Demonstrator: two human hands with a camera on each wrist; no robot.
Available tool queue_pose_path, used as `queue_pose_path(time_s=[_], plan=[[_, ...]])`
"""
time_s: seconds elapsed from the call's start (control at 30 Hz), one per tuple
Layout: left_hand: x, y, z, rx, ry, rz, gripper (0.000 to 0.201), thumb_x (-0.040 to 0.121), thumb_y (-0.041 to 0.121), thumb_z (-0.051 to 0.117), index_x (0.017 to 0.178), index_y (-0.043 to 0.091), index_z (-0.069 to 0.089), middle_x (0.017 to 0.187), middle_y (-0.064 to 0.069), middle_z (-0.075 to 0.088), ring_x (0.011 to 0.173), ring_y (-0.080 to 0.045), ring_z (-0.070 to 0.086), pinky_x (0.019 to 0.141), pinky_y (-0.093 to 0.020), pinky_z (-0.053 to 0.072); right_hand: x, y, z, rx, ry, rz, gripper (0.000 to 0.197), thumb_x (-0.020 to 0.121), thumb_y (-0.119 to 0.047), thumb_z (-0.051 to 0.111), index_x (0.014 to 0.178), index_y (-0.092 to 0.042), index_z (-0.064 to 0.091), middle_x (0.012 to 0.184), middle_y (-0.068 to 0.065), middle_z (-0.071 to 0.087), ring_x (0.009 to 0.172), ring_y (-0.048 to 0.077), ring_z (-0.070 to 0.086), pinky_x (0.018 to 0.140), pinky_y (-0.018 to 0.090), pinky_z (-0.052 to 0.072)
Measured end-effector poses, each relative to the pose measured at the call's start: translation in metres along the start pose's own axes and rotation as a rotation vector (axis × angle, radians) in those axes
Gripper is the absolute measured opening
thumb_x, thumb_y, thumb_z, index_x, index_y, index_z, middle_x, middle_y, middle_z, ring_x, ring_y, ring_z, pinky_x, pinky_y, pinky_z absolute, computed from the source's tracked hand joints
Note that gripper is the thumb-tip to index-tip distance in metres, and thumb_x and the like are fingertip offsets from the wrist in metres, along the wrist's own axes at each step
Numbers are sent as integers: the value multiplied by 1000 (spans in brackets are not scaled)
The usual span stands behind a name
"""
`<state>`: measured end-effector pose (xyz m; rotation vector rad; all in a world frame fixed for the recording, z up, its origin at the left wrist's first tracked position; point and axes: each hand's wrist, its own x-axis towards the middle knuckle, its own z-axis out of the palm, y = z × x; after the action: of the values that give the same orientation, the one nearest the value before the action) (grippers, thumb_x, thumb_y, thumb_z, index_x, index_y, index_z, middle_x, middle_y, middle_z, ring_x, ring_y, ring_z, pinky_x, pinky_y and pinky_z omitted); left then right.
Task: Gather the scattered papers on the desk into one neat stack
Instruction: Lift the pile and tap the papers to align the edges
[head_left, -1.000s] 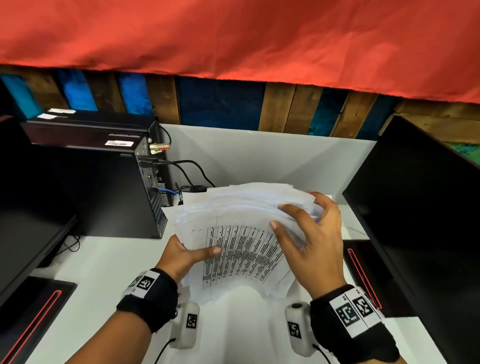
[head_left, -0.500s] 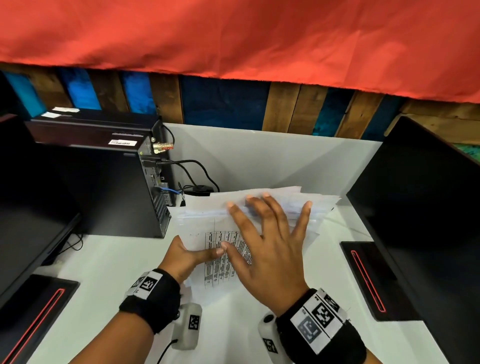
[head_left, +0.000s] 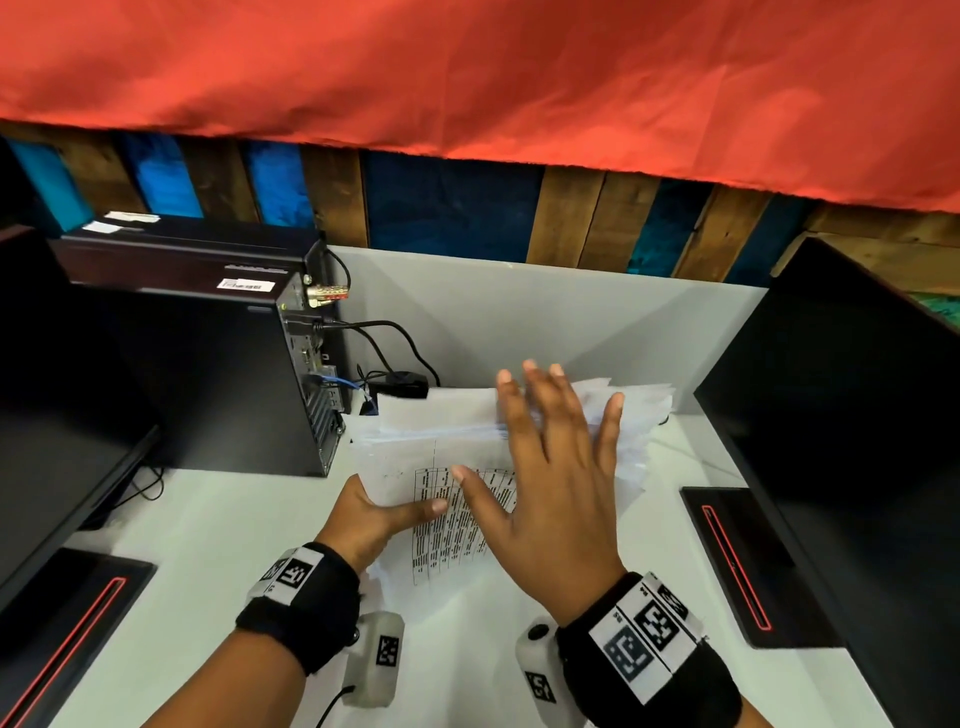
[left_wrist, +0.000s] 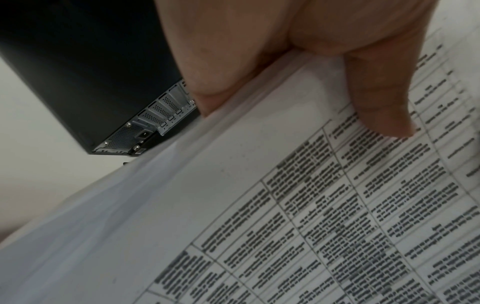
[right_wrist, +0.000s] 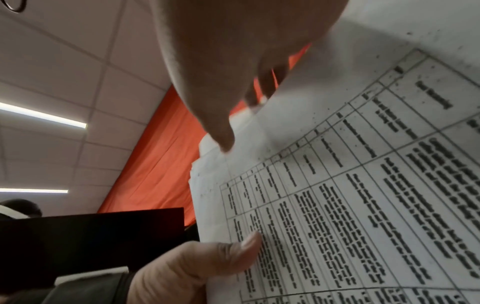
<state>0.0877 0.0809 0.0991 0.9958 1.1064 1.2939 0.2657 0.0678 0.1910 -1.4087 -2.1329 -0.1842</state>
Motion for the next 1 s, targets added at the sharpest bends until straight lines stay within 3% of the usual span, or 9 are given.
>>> queue_pose_path(time_s=[0.13, 0.27, 0.4, 0.53, 0.63, 0.73, 0.83, 0.9, 1.0], plan=[[-1, 1, 3, -9, -4, 46, 69, 30, 40, 95, 95, 26, 75, 101, -4, 77, 95, -17, 73, 79, -32, 58, 0, -1, 0, -27, -111, -110, 58, 86, -51, 54, 141, -36, 41, 144, -1, 46, 144, 22, 29, 114, 65, 6], [-1, 2, 3, 12, 47, 42, 76, 30, 47, 93, 99, 22, 71, 98, -1, 77, 92, -14, 73, 81, -30, 58, 1, 3, -4, 23, 21, -182, 67, 84, -62, 54, 143, -38, 34, 152, 0, 36, 146, 20, 23, 113, 67, 5], [4, -5, -9, 35, 121, -41, 72, 43, 34, 89, 108, 14, 68, 104, -3, 76, 99, -20, 71, 98, -46, 50, -3, 48, -12, 451, 345, 179, 108, 57, -64, 75, 144, -31, 21, 155, 9, 20, 147, 18, 18, 121, 50, 10], [4, -4, -13, 35, 134, -42, 63, 52, 14, 90, 110, 8, 67, 103, -5, 76, 99, -18, 72, 98, -43, 49, -16, 111, 14, 1030, -44, 602, 144, 31, -38, 94, 146, -47, 7, 157, -9, 23, 142, -3, 22, 117, 34, 24], [6, -3, -15, 18, 120, -32, 77, 41, 22, 94, 111, 5, 67, 104, -8, 76, 100, -22, 71, 96, -42, 51, -19, 129, 31, 1143, -339, 656, 111, 32, -28, 94, 131, -28, 44, 120, -17, 65, 119, 6, 56, 93, 21, 50], [8, -1, -14, 31, 87, -31, 94, 25, 39, 96, 109, 7, 67, 104, -9, 76, 100, -23, 71, 88, -35, 56, -25, 124, 38, 1219, -443, 674, 93, 39, -23, 96, 122, -21, 56, 114, 1, 72, 112, 22, 65, 96, 37, 51], [7, 4, -11, 51, 44, -58, 94, 28, 35, 97, 112, 7, 66, 106, -10, 75, 102, -24, 71, 96, -45, 51, -26, 108, 35, 1294, -418, 661, 83, 54, 5, 87, 125, -23, 55, 110, 1, 73, 106, 14, 68, 93, 34, 53], [6, 5, -10, 60, 25, -62, 94, 30, 32, 97, 114, 7, 65, 108, -10, 75, 104, -24, 70, 100, -49, 48, -26, 99, 30, 1341, -369, 640, 67, 60, 19, 76, 110, -24, 65, 100, -3, 76, 98, 10, 71, 88, 31, 56], [4, 8, -12, 50, 25, -52, 93, 33, 30, 97, 116, 7, 64, 110, -9, 74, 106, -24, 69, 101, -49, 47, -27, 98, 34, 1377, -219, 652, 74, 53, 9, 84, 117, -19, 61, 112, 9, 72, 108, 25, 67, 88, 38, 57]])
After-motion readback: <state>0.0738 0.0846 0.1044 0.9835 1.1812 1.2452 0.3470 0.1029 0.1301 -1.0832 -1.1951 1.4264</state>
